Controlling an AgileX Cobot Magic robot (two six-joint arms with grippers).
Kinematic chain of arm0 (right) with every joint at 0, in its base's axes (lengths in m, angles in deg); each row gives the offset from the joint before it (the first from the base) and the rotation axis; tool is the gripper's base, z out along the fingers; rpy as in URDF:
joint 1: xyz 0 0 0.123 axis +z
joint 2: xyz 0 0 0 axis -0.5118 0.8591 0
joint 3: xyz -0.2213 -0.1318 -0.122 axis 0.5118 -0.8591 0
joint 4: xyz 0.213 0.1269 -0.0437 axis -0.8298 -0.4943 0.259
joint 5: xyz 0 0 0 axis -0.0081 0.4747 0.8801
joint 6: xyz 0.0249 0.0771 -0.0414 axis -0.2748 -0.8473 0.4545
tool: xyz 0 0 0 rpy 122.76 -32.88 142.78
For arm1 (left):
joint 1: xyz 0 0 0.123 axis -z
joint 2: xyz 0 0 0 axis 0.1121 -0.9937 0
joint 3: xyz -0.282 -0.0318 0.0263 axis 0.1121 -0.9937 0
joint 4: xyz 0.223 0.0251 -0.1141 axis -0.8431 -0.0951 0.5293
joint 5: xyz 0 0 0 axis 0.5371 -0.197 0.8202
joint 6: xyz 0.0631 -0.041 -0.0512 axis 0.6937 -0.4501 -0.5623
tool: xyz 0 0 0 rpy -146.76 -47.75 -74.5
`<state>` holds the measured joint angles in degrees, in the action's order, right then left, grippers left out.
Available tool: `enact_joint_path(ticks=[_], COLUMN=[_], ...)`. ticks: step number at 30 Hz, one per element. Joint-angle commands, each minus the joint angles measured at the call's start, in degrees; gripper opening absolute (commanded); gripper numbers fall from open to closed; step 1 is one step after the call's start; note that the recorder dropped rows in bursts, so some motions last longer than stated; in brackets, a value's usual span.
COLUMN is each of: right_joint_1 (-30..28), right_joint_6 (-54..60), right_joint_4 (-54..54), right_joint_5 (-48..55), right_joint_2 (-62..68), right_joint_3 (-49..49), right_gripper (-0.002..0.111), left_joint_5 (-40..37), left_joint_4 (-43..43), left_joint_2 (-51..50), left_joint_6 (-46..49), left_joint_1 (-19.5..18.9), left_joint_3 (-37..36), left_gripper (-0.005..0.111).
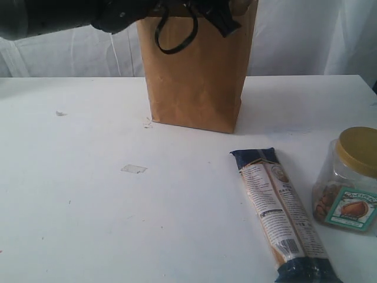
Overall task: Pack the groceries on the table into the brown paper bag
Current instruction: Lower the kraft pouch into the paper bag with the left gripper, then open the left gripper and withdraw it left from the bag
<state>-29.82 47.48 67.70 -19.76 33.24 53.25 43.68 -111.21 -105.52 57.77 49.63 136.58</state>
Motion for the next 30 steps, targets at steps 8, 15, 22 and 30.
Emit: enact_joint_path(ticks=[8, 15, 22, 30], right_joint_1=[-0.4, -0.4, -0.4, -0.4], right_joint_6=[0.3, 0.3, 0.3, 0.3], right_joint_4=[0.1, 0.1, 0.1, 0.1], right_joint_5=[-0.4, -0.4, -0.4, -0.4], right_joint_2=[-0.1, -0.1, -0.1, -0.1], right_joint_3=[-0.1, -0.1, -0.1, -0.1], right_gripper=[0.000, 0.000, 0.000, 0.000], left_joint_5=[-36.4, -46.0, -52.0, -59.7], left_joint_4=[9.6, 16.0, 36.7, 90.3], left_joint_2=[14.7, 26.4, 30.9, 19.5], left_joint_6=[-3.0, 8.0, 29.6, 60.3], left_joint_1=[4.8, 2.6, -19.0, -49.3], left_joint_3=[0.6, 0.6, 0.6, 0.6], left_gripper=[0.000, 0.000, 0.000, 0.000])
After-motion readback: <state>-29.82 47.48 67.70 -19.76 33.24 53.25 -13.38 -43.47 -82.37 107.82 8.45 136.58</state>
